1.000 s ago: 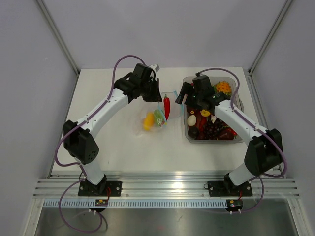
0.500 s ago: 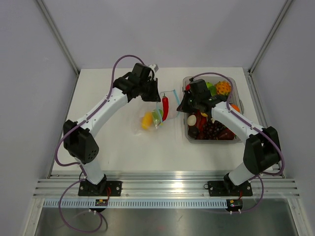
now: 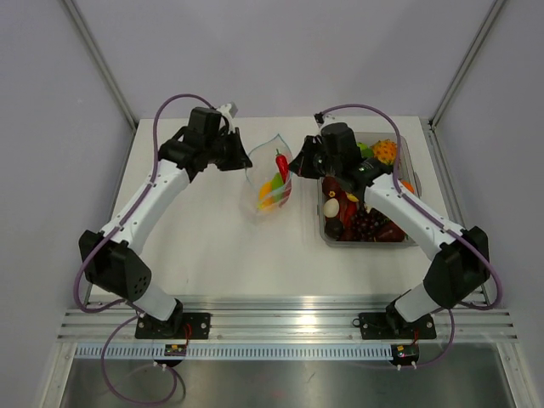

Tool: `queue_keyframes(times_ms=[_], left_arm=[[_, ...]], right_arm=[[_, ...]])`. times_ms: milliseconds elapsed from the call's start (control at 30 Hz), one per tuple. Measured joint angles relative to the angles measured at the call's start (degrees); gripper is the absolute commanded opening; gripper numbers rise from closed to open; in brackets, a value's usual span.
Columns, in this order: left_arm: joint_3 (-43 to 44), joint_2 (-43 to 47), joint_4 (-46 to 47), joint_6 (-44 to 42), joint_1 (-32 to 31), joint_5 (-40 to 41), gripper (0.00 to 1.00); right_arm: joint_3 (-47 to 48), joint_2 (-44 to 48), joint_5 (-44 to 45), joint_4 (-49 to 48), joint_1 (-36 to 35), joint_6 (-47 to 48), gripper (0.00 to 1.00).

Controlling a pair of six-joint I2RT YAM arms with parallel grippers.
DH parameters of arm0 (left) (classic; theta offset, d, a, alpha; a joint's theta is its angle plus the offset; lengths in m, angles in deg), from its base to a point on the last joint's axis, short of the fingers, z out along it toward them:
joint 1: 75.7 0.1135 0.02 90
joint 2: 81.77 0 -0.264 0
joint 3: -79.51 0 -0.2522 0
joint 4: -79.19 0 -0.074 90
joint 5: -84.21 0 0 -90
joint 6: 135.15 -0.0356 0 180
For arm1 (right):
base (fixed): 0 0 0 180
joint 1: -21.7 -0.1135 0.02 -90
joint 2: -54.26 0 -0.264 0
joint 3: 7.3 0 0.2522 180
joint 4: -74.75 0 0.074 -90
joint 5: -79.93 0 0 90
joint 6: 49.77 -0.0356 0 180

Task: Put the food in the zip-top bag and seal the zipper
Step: Adjust the zipper food storage bag at the center of the board.

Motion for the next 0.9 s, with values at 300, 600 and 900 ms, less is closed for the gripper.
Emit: queue_keyframes(times_ms=[300, 600, 900], left_arm=[[-4.3, -3.0, -2.1, 1.8, -0.9, -4.3, 0.00], [3.4, 3.2, -0.1, 1.9, -1.7, -5.7, 0.00], [-3.3, 0.4, 2.5, 2.7, -2.2, -5.8, 0.00]], right_arm=[[-1.5, -5.6, 1.5, 2.4, 0.4, -0.2, 0.00], [2.1, 3.0, 2.3, 3.1, 0.4, 0.0, 0.00], [-2.1, -0.3, 2.9, 2.0, 0.5, -0.8, 0.53]])
